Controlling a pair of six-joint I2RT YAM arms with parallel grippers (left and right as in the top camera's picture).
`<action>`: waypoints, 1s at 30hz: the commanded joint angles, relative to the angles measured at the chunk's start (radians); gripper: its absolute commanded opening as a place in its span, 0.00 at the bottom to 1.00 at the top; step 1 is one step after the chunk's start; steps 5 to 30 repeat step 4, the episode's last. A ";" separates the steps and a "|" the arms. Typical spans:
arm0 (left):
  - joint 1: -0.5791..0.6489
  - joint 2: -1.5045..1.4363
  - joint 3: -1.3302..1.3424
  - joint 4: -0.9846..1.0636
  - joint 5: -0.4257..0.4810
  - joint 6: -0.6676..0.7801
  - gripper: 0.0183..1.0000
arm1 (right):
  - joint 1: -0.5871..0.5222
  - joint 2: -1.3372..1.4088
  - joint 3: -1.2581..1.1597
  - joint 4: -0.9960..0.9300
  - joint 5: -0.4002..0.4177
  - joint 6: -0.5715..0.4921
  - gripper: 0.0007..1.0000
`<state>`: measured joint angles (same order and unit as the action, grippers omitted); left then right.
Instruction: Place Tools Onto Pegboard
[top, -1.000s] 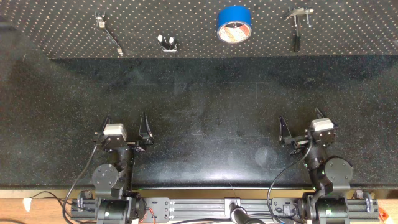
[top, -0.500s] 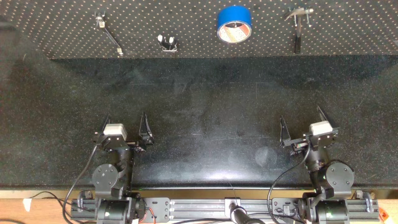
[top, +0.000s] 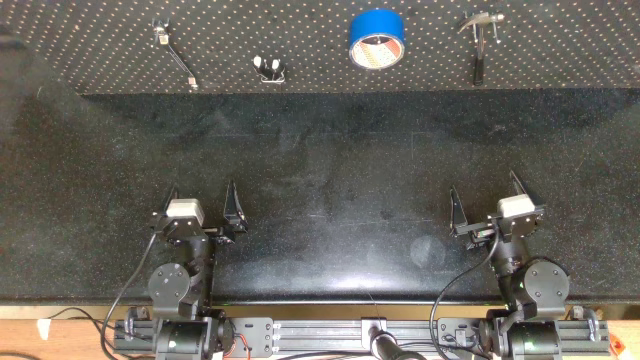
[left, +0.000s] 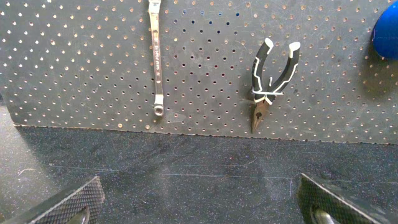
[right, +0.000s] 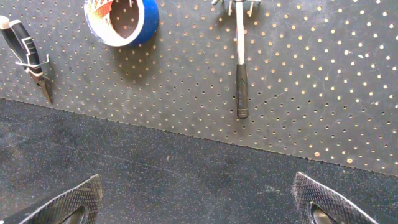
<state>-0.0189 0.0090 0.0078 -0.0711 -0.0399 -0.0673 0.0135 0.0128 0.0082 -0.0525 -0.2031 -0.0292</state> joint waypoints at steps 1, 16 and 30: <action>-0.004 -0.006 -0.002 -0.006 0.003 0.016 1.00 | 0.004 -0.012 -0.004 -0.003 0.009 -0.014 1.00; -0.004 -0.006 -0.002 -0.006 0.003 0.016 1.00 | 0.004 -0.012 -0.004 -0.003 0.009 -0.014 1.00; -0.004 -0.006 -0.002 -0.006 0.003 0.016 1.00 | 0.004 -0.012 -0.004 -0.003 0.009 -0.014 1.00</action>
